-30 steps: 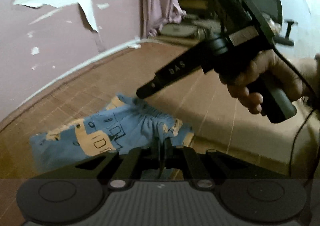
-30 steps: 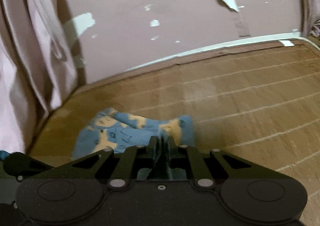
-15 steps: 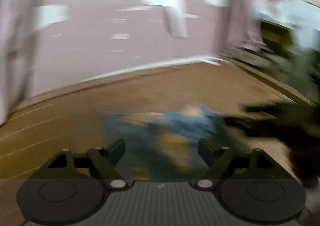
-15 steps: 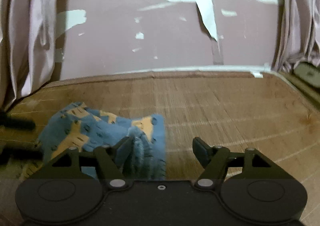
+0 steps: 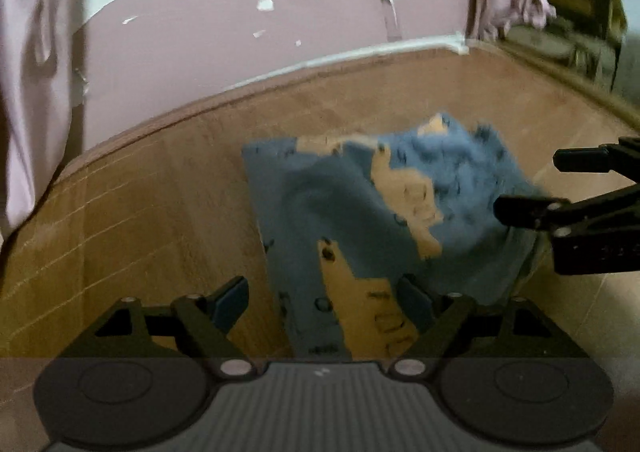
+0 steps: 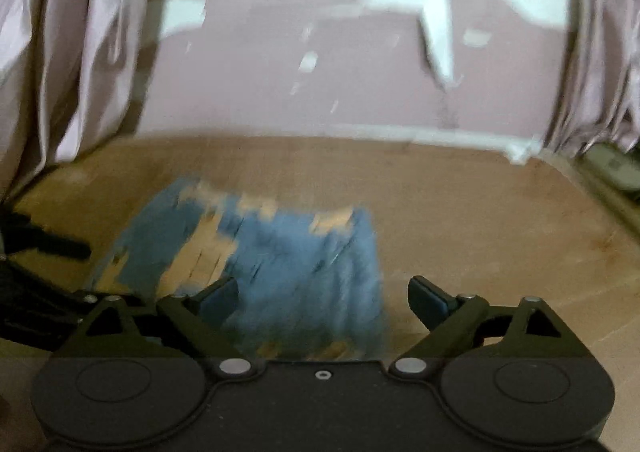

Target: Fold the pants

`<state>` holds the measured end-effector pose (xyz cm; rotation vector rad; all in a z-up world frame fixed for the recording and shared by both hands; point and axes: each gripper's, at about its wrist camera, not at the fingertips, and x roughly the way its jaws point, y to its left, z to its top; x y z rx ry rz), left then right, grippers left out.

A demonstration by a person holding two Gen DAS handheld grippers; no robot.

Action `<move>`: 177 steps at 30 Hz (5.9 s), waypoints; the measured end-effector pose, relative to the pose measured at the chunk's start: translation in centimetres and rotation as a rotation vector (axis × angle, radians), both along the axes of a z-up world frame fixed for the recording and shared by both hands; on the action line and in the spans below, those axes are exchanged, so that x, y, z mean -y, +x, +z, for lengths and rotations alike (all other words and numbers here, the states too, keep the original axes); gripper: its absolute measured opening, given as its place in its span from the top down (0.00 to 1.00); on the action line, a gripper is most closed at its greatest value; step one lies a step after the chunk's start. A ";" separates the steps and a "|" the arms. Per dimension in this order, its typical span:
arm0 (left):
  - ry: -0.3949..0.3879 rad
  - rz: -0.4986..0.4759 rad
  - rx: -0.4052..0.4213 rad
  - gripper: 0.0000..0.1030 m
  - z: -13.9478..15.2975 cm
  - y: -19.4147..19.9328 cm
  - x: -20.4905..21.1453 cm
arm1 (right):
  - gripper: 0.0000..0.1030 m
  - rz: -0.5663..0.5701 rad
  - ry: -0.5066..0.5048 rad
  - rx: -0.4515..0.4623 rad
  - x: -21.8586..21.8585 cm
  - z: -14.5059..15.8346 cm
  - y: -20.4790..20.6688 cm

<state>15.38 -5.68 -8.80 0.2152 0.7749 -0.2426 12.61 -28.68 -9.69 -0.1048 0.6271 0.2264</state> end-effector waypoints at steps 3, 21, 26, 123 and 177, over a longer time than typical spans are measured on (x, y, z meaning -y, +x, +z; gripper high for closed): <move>0.013 -0.018 0.009 0.13 0.0 -0.7 -0.1 | 0.07 -0.088 -0.078 -0.042 1.0 -1.1 -0.3; 0.152 -0.088 0.147 0.07 3.9 8.4 0.0 | 0.02 -0.154 -0.077 0.077 1.3 1.5 3.8; 0.396 -0.071 0.156 0.05 -0.6 9.9 2.1 | 0.01 -0.213 -0.138 0.036 3.0 -1.0 3.5; -0.147 0.083 -0.006 0.94 3.7 7.9 -1.2 | 0.82 0.199 0.288 0.051 2.5 5.0 19.0; -0.131 0.096 0.107 0.00 3.4 -6.7 -0.4 | 0.01 -0.100 0.195 0.119 3.9 3.1 -4.0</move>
